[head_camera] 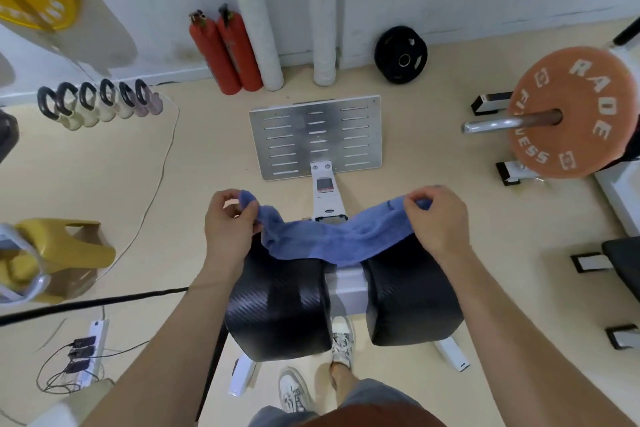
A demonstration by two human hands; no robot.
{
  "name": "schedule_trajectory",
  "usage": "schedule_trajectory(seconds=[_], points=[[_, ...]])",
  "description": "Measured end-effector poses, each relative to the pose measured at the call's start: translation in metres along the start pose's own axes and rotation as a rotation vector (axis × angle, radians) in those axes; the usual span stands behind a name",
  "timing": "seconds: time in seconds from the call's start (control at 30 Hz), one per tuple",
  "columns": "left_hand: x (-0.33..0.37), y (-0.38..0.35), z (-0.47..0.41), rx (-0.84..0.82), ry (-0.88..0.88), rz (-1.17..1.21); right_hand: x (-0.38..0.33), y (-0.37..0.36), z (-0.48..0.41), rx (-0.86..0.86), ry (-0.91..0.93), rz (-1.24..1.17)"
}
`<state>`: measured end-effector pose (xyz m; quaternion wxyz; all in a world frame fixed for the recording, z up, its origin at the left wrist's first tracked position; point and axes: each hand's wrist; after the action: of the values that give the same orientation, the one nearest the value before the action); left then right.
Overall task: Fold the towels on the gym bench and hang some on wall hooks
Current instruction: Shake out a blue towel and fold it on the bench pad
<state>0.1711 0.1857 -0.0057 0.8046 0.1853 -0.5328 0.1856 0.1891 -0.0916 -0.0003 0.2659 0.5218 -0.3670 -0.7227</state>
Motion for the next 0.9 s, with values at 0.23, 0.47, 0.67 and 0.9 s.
schedule_trajectory(seconds=[0.23, 0.47, 0.67, 0.9], points=[[0.087, -0.021, 0.05, -0.487, -0.162, -0.037, -0.117, 0.024, 0.008, -0.249, 0.272, -0.375], [0.101, -0.002, 0.065, -0.541, -0.257, -0.079, -0.126, 0.04, 0.029, -0.47, 0.191, -0.62], [0.108, 0.009, 0.074, -0.392, -0.524, -0.355, -0.125, 0.047, 0.045, -0.516, 0.314, -0.454], [0.128, 0.012, 0.089, -0.423, -0.481, -0.272, -0.139, 0.06, 0.066, -0.429, 0.578, -0.306]])
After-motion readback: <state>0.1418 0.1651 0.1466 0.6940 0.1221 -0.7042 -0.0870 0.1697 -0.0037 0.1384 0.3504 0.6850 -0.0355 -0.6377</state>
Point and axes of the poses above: each hand's wrist, its own z-axis away from the middle knuckle, its own y-axis out of the back of the hand, x = y × z, and after that the axes turned 8 degrees about z, right-handed
